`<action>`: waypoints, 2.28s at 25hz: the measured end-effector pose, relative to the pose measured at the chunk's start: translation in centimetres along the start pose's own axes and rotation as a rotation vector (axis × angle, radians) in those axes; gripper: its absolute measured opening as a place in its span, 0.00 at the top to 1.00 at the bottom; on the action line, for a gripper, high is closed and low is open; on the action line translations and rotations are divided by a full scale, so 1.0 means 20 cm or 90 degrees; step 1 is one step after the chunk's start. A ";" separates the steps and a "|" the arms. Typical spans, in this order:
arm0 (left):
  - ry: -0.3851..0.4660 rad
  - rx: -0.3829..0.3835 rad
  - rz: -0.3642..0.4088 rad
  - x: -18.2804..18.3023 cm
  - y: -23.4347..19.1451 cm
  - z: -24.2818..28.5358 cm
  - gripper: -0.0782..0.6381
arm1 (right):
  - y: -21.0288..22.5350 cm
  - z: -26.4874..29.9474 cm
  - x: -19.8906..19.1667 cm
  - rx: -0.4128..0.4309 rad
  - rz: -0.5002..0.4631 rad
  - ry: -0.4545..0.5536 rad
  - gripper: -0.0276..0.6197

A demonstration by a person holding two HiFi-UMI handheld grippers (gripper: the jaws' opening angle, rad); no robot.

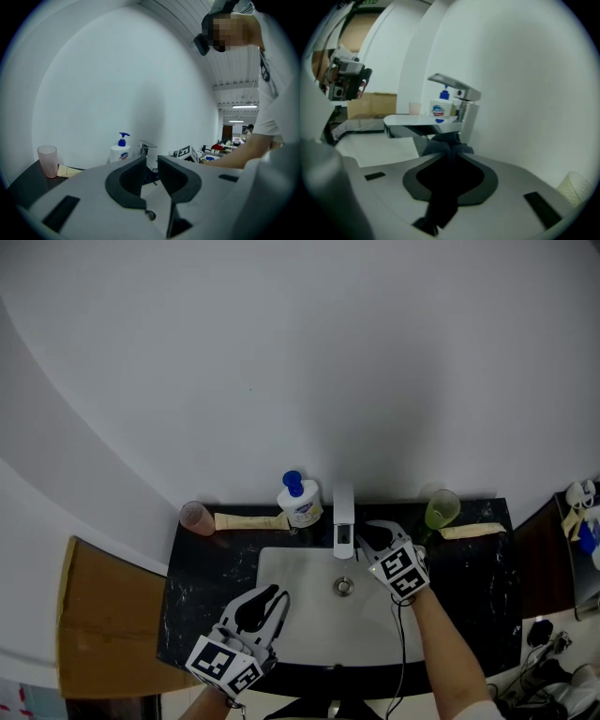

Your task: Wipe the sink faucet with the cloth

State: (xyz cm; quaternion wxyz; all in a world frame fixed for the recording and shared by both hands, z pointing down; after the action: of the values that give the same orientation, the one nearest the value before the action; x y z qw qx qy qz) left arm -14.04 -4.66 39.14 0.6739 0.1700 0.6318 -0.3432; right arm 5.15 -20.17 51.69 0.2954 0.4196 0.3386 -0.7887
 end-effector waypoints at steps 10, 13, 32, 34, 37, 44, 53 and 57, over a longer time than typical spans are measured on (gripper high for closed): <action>0.012 -0.002 -0.015 -0.01 0.01 0.01 0.78 | 0.12 -0.31 0.21 0.023 0.172 0.085 0.85; 0.019 -0.005 -0.013 0.00 0.03 0.01 0.78 | 0.10 -0.28 0.27 0.026 0.183 0.071 0.85; 0.018 0.002 -0.024 -0.04 0.06 -0.05 0.78 | -0.40 -0.39 -0.06 0.185 0.225 -0.053 0.85; 0.017 0.004 -0.023 -0.04 0.05 -0.06 0.78 | -0.39 -0.36 -0.02 0.167 0.237 -0.035 0.85; 0.012 0.007 -0.024 -0.05 0.05 -0.07 0.78 | -0.37 -0.26 0.01 0.128 0.227 -0.028 0.85; 0.009 0.000 -0.019 -0.05 0.08 -0.07 0.78 | -0.13 -0.09 0.00 0.072 0.257 0.040 0.85; 0.006 0.015 -0.019 -0.04 0.03 -0.12 0.78 | -0.31 -0.32 -0.01 0.160 0.057 0.059 0.85; 0.007 0.013 -0.017 -0.04 0.05 -0.11 0.78 | -0.20 -0.19 -0.05 0.068 0.063 0.041 0.85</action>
State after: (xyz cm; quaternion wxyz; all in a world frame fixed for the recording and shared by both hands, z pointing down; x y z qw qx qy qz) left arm -14.95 -2.28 39.31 0.6639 0.1704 0.6343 -0.3575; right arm 4.39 -14.66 52.06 0.2999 0.4764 0.2843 -0.7761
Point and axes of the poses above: the fingertips, and each gripper's own axes: z forward along the fingers, y to its right, x out of its top, the point moved 5 cm from there along -z, backward along the fingers, and after that the axes turned 11 degrees about -x, right-handed, at the moved point
